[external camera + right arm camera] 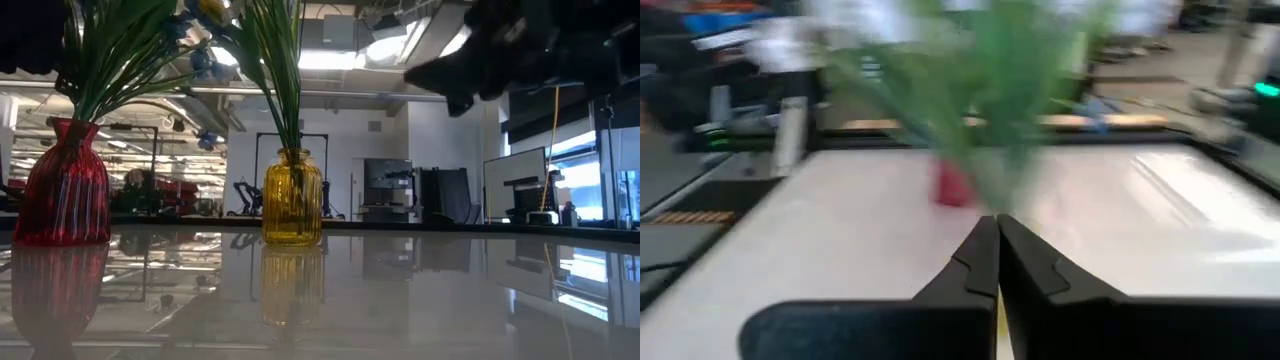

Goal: Sort flowers into vase by color
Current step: Return to Home Position

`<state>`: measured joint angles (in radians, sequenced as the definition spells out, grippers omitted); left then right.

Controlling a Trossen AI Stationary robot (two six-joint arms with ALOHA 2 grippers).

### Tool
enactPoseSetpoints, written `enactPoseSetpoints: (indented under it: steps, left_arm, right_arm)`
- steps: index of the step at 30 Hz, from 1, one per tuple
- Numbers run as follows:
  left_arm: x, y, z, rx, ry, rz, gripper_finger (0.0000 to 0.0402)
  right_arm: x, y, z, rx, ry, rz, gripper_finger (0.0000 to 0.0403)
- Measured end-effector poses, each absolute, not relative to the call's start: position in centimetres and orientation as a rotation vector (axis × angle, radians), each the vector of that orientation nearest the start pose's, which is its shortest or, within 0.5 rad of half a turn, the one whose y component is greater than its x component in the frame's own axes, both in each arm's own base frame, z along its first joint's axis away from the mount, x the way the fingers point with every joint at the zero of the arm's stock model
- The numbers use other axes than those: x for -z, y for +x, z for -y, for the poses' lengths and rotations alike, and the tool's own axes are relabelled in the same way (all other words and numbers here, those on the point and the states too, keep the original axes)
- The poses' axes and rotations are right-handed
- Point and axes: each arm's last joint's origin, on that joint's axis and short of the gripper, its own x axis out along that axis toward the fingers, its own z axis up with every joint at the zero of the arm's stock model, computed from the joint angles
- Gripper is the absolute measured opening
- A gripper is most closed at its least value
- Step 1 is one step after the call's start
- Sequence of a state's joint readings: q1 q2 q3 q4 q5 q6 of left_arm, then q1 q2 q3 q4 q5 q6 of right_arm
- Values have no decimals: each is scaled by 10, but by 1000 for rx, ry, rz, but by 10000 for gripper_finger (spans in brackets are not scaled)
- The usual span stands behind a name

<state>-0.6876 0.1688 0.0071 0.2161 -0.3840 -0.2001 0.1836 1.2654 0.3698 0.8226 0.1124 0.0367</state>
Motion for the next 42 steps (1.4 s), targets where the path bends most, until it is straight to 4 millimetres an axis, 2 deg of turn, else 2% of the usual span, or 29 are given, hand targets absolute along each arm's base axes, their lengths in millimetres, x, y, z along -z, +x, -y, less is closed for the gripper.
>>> enactPoseSetpoints:
  steps: [3, 7, 13, 20, 25, 31, 38, 42]
  left_arm:
    - [-173, 88, 59, 309, -229, 21, 0]
    - [-173, 88, 59, 308, -228, 19, 0]
    - [-173, 89, 59, 305, -227, 19, 0]
    - [-173, 89, 59, 306, -227, 18, 0]
    - [-173, 89, 59, 307, -227, 18, 0]
    - [-173, 89, 59, 308, -225, 15, 0]
    - [-173, 89, 59, 311, -227, 18, 0]
    - [-173, 89, 59, 312, -227, 18, 0]
  right_arm:
    - [-200, 211, -18, 17, 26, -94, 3]
    - [-196, 174, -9, 174, -33, -171, 3]
    - [-189, 137, -6, 168, -18, -142, 2]
    - [-185, 108, -4, 137, -66, 3, 2]
    - [-180, 95, -2, 154, -53, 50, 2]
    - [-175, 95, -5, 134, -31, 48, 2]
    - [-176, 93, -14, 153, -131, 53, 2]
    - [-174, 93, -20, 68, -119, 39, 3]
